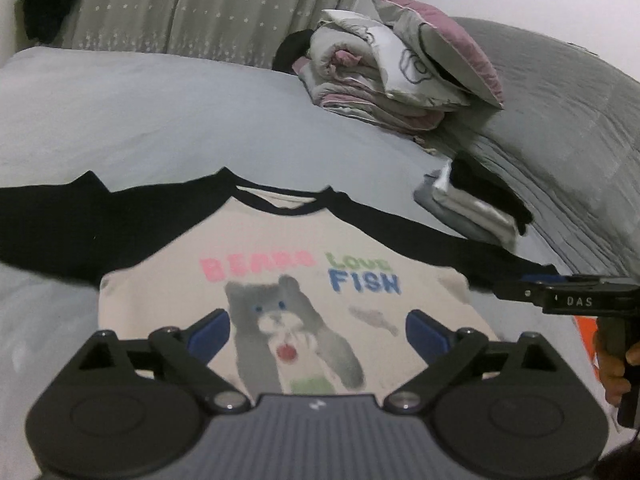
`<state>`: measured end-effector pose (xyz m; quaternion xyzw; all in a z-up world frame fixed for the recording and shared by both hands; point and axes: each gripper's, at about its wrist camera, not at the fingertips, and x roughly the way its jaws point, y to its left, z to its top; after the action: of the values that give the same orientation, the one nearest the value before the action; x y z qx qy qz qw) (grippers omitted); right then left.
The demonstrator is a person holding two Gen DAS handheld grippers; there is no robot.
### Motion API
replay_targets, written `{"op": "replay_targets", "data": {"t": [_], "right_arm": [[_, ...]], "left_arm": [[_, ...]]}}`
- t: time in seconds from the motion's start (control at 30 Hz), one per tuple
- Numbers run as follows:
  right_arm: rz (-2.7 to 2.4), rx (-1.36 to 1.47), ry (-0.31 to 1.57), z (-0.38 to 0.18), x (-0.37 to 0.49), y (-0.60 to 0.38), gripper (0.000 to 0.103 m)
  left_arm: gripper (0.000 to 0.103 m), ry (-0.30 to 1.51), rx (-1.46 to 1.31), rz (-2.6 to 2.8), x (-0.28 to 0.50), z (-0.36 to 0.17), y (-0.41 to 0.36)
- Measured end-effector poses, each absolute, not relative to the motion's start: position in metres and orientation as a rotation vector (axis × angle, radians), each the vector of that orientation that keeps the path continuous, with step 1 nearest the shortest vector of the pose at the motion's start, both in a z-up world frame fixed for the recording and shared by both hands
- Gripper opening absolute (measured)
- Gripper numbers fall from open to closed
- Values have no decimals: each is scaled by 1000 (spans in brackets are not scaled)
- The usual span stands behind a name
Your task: Fold clothes
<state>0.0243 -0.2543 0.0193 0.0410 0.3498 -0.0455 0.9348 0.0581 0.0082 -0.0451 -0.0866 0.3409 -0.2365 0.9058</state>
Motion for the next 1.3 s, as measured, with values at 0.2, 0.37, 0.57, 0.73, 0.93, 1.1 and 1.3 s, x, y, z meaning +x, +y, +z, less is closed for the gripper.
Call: {"op": "replay_targets", "data": {"t": [0.2, 0.37, 0.57, 0.73, 0.93, 1.1, 1.3], "right_arm": [[-217, 210, 758, -5, 50, -293, 71], [-335, 257, 761, -11, 61, -321, 71], [-474, 340, 735, -19, 63, -350, 71], [-581, 399, 700, -28, 64, -372, 71], [-682, 427, 636, -36, 60, -391, 71], [-732, 451, 574, -40, 57, -404, 71], [-772, 491, 546, -41, 64, -415, 44]], "left_arm": [[100, 729, -202, -442, 86, -68, 4], [102, 692, -177, -419, 96, -79, 6], [102, 641, -148, -403, 102, -93, 9], [103, 634, -106, -402, 102, -101, 5], [103, 642, -56, -384, 102, -104, -2], [103, 643, -70, -382, 103, -105, -1], [103, 649, 1, -360, 101, -106, -12]]}}
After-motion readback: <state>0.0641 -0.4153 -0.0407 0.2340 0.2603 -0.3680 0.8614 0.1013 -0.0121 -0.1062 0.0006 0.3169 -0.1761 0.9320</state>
